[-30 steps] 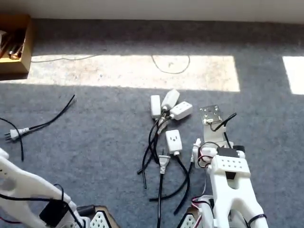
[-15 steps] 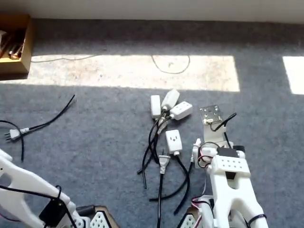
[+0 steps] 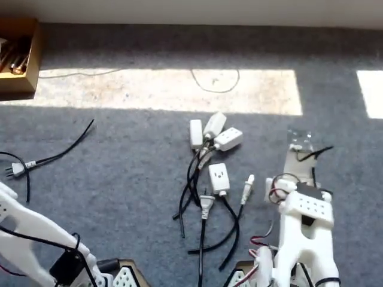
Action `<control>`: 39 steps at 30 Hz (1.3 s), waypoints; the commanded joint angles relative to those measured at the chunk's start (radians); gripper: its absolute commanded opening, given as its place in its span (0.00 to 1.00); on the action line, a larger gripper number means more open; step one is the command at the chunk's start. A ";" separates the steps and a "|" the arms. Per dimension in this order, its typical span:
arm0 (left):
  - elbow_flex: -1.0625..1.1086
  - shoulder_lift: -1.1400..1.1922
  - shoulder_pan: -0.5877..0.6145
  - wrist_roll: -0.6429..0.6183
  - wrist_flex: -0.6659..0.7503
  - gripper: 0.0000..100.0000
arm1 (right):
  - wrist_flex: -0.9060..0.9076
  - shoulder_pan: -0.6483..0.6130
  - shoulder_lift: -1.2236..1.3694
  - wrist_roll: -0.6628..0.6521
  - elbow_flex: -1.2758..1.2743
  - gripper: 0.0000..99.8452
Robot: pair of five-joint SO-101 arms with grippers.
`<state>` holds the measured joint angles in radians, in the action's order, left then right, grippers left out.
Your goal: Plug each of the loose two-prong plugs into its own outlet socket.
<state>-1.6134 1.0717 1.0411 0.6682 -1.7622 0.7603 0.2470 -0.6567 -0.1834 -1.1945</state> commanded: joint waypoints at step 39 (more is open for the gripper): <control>0.668 -0.131 -1.224 -0.410 0.143 0.12 | -0.148 0.196 -0.030 0.075 -0.093 0.50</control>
<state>-0.9383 0.9459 -0.2555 0.2509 -1.6318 0.6268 0.4542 -0.6598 -0.0944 -1.2881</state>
